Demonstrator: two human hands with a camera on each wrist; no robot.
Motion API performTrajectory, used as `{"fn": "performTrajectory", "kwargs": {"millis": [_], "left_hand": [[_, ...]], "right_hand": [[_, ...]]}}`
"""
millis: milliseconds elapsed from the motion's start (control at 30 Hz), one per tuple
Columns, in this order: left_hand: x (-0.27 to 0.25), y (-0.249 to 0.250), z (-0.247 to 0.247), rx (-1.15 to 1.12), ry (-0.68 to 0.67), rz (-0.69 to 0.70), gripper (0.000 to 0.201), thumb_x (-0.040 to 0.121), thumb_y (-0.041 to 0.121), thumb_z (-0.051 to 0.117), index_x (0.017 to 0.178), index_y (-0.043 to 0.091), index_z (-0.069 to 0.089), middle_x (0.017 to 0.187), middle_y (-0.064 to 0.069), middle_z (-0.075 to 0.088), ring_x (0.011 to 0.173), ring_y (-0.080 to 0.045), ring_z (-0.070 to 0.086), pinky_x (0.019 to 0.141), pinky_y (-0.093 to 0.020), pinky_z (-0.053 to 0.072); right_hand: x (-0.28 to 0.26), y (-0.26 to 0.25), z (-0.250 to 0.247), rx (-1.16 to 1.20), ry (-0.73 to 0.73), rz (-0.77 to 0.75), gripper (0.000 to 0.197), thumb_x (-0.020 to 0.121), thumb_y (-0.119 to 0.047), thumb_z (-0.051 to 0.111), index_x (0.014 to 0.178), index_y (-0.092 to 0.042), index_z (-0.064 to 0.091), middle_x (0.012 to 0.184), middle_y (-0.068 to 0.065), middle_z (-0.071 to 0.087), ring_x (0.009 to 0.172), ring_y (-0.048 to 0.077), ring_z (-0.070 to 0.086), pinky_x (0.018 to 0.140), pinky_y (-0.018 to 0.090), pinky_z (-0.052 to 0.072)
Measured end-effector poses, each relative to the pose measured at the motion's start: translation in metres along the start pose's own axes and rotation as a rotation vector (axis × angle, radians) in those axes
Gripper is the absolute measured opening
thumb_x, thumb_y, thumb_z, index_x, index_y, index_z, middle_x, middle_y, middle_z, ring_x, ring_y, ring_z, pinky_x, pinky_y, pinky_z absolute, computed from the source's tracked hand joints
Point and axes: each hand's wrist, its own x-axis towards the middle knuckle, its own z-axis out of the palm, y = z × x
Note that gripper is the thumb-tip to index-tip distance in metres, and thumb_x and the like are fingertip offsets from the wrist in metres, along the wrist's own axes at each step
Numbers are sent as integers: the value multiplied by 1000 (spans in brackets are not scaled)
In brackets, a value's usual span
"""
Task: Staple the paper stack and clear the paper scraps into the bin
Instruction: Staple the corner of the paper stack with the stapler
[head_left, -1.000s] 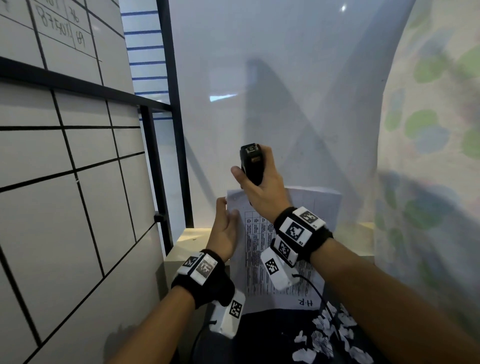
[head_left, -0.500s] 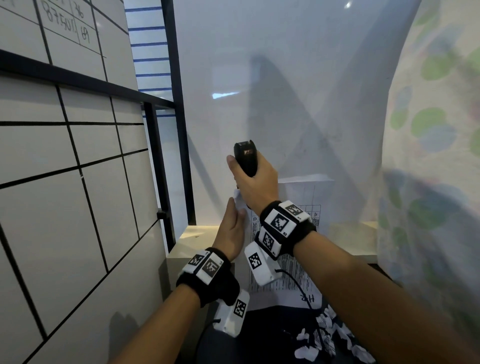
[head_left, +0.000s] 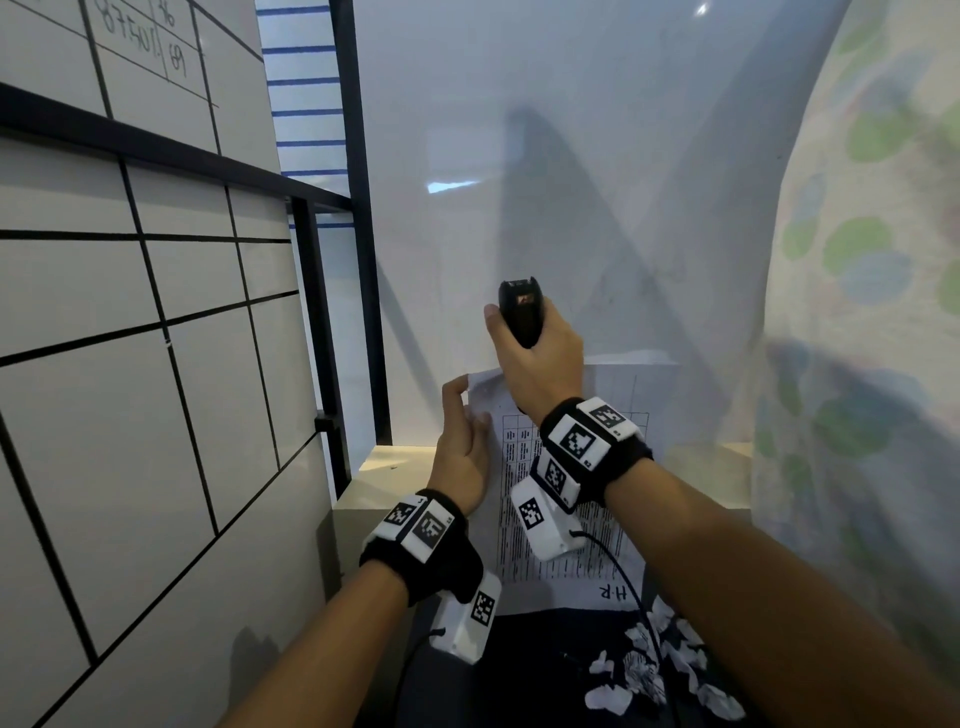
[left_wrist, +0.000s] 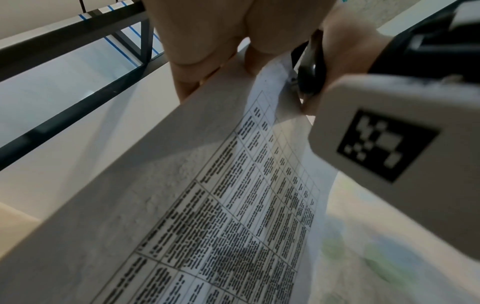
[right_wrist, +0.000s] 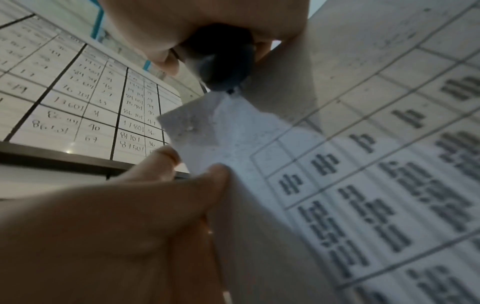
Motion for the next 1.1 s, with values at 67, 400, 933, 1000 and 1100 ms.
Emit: {"fn": "performTrajectory", "kwargs": {"millis": [67,400,933,1000,1100], "left_hand": [[2,0,3,-17,-9,-34,32,89,43,31,115,25,23,69,1,44,58,-10,47,61,-28,40],[7,4,-3,-45,-121,-167,25,101,10,32,92,27,49,90,5,59,83,1,57,74,-8,47],[6,12,-11,25,-198,-165,23,101,12,34,100,24,54,94,6,62,84,1,59,84,-29,47],[6,12,-12,38,-216,-168,26,101,13,35,91,26,55,87,8,63,72,11,60,75,-23,46],[7,12,-14,27,-256,-192,25,100,17,39,89,26,59,85,6,65,69,10,61,74,-23,48]], "right_hand": [[-1,-7,6,67,-11,32,27,84,-43,60,81,-16,55,67,1,59,65,23,62,63,34,55],[-10,-15,24,56,-30,21,25,84,-40,61,74,-18,52,55,-10,48,52,7,48,55,18,42],[-1,-20,21,76,15,122,30,83,-37,62,61,-27,43,54,-8,47,52,10,48,54,20,42],[-1,-20,21,60,10,145,32,82,-31,62,58,-28,41,53,-8,46,51,12,47,55,24,44],[1,-20,19,39,20,184,32,79,-20,60,57,-26,38,51,-6,43,49,14,44,56,27,42]]}}
